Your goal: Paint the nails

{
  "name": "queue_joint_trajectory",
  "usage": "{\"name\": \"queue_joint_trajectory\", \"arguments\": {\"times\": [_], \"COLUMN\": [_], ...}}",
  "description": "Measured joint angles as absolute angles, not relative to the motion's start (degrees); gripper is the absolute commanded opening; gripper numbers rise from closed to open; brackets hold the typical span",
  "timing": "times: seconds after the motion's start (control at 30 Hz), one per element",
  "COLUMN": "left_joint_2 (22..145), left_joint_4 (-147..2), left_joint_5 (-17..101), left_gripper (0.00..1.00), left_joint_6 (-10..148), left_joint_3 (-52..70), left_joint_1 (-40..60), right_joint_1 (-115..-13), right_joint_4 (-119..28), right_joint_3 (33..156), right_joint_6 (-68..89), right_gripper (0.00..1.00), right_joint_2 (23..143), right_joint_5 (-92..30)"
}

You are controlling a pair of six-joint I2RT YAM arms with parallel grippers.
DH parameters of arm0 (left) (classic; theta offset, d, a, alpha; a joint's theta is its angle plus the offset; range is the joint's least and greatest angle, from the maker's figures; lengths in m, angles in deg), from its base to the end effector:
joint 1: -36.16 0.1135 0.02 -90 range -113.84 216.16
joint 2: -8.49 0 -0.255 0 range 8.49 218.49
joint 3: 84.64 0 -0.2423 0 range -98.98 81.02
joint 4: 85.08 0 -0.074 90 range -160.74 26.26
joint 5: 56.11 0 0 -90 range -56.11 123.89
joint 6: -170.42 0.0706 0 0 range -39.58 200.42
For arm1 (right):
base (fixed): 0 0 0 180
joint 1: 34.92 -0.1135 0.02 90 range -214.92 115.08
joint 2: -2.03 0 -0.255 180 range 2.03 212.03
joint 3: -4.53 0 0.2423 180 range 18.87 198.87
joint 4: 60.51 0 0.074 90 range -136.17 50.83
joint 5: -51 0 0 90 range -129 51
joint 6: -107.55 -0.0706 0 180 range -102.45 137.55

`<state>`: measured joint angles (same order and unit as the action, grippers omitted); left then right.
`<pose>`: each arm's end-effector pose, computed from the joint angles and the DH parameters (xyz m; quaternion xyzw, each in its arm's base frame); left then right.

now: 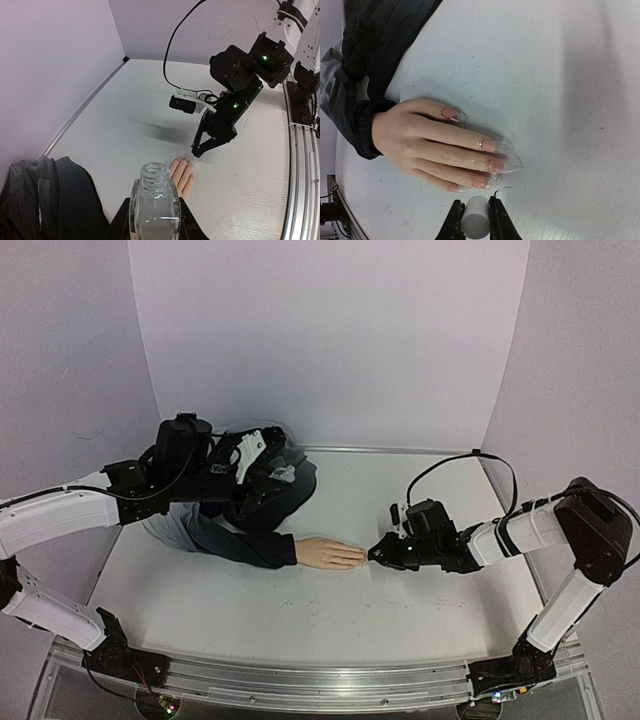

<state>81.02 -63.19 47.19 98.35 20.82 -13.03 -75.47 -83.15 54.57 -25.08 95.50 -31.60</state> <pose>0.1967 -0.2527 0.3167 0.5049 0.6407 -0.2450 0.5239 0.2570 0.2319 0.1503 -0.0217 0.8219 0.4159 0.3886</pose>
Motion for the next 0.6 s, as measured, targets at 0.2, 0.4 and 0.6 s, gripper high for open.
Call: {"name": "queue_joint_trajectory", "arguments": {"times": [0.2,0.4,0.6], "left_joint_2": [81.0,81.0,81.0], "left_joint_4": [-63.2,-63.2,-63.2], "left_joint_5": [47.2,47.2,47.2], "left_gripper": [0.0,0.0,0.0], "left_joint_6": [98.4,98.4,98.4], "left_joint_3": [20.8,20.8,20.8], "left_joint_1": [-13.0,-13.0,-13.0], "right_joint_1": [-76.1,-76.1,-76.1], "right_joint_4": [-83.5,-84.4,-84.8], "right_joint_3": [55.0,55.2,55.2], "right_joint_6": [-24.9,-24.8,-24.8], "right_gripper": [0.0,0.0,0.0], "right_joint_2": [96.7,96.7,96.7], "right_joint_5": [-30.9,-30.9,-31.1]}}
